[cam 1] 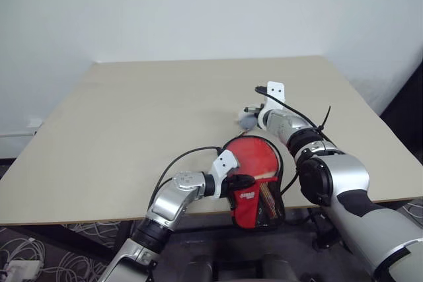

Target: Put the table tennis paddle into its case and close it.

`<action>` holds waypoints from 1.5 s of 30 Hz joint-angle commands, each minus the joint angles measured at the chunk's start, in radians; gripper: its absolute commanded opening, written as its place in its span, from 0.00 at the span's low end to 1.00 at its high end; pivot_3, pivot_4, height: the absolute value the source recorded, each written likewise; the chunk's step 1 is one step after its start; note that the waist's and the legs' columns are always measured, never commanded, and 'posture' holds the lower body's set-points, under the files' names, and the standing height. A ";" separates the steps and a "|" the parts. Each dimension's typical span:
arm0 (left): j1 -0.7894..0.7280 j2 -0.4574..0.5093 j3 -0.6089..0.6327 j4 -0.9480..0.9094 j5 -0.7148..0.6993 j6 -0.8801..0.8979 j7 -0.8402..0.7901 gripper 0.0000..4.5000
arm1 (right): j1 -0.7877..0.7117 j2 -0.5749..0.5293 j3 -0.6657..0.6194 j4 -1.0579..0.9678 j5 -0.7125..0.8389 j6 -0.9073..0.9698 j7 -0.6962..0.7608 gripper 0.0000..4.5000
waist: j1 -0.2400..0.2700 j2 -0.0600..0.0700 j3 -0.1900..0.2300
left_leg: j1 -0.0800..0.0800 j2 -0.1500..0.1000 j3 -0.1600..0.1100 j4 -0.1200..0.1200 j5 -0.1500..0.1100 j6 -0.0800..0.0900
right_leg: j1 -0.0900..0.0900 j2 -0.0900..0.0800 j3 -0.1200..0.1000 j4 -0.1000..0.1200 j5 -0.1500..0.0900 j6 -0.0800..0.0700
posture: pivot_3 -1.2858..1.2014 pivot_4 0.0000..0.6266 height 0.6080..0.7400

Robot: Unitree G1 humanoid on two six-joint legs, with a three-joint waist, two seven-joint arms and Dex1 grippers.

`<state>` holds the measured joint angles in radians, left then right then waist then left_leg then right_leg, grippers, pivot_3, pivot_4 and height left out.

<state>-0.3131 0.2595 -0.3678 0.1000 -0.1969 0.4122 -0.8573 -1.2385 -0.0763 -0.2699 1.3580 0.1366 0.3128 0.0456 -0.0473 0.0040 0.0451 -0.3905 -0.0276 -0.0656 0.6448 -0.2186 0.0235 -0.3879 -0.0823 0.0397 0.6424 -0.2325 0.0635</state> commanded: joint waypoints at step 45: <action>-0.011 -0.001 0.011 0.089 0.020 0.039 0.035 0.06 | 0.513 -0.255 -0.124 -1.053 0.194 0.790 -0.050 0.00 | 0.003 0.003 -0.001 | -0.002 -0.001 0.001 0.000 0.001 0.002 | 0.000 -0.002 0.000 -0.001 -0.003 0.004 | 0.52 0.00 1.00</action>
<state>-0.3320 0.2371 -0.3642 0.1329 -0.2060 0.4170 -0.8408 -0.7229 -0.2942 -0.3667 0.3609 0.3346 1.0743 0.0236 -0.0446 0.0071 0.0444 -0.3925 -0.0282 -0.0643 0.6452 -0.2181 0.0250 -0.3882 -0.0839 0.0398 0.6409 -0.2351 0.0676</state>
